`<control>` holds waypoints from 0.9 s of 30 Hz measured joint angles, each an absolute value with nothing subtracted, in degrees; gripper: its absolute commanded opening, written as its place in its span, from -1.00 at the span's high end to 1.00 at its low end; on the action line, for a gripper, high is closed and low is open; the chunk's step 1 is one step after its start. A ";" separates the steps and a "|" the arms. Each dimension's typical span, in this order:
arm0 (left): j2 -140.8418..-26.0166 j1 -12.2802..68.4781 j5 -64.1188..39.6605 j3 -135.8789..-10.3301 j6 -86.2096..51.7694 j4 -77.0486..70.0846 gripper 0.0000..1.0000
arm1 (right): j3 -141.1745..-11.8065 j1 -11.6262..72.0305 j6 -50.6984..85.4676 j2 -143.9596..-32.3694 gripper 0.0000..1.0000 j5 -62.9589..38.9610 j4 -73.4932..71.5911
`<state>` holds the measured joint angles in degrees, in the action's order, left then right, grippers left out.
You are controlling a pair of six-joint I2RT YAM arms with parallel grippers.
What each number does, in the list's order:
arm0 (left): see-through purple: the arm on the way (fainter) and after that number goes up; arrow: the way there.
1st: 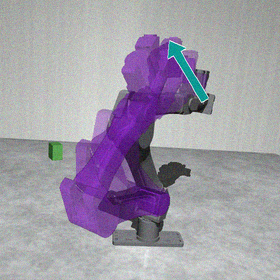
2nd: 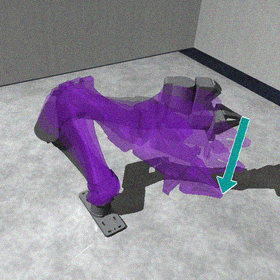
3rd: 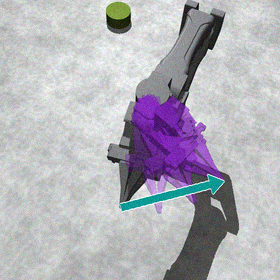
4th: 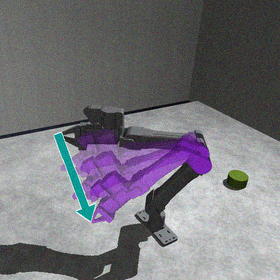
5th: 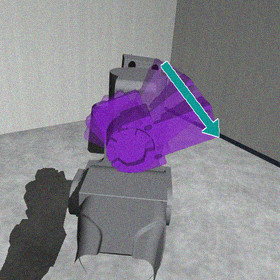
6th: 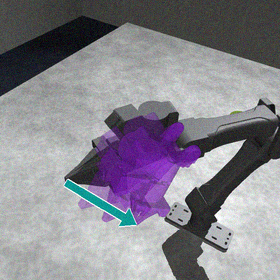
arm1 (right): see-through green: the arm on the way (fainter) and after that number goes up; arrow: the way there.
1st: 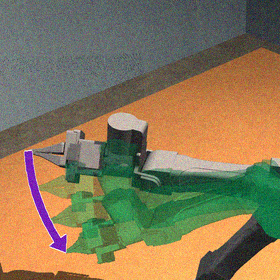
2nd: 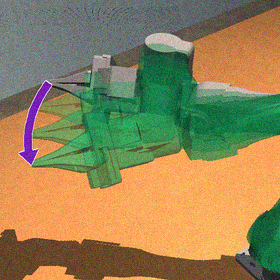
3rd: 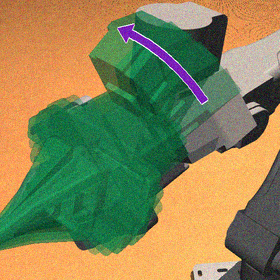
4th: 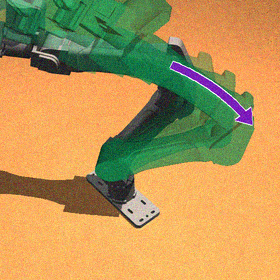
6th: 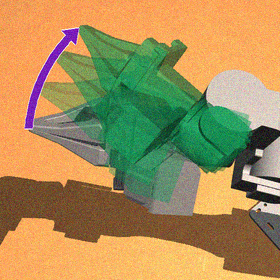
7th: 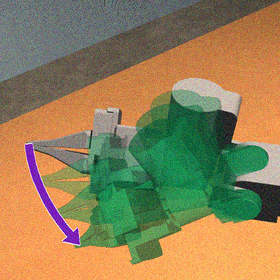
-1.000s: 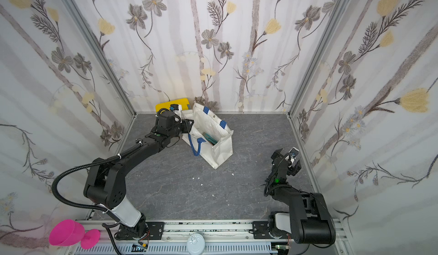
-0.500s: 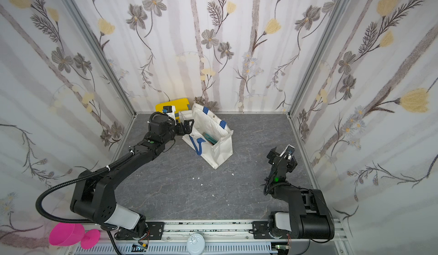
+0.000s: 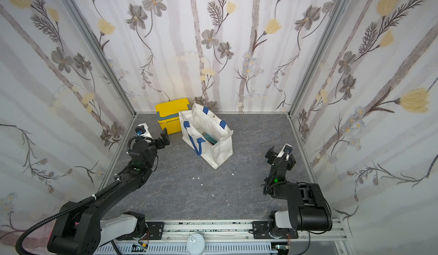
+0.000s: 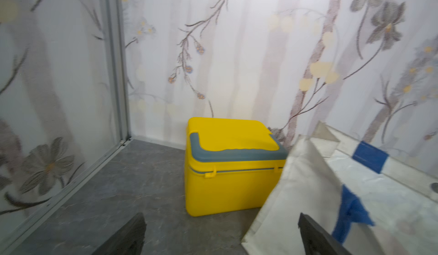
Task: Place the art knife into the pouch
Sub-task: Place the pouch at the center of the board, then reset both arms
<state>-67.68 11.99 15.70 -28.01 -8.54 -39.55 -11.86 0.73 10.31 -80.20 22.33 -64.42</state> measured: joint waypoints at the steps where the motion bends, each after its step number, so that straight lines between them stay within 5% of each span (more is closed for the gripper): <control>1: -67.68 10.61 16.05 -26.09 -8.34 -41.06 -1.00 | -11.68 0.97 9.63 -80.75 -0.99 21.10 -65.21; 27: -90.91 4.60 14.72 -12.29 -2.55 -74.17 -1.00 | -7.42 1.91 5.96 -85.54 -0.99 16.45 -79.00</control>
<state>-90.91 4.60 14.72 -12.29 -2.55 -74.17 -7.42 1.91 5.96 -85.54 16.45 -79.00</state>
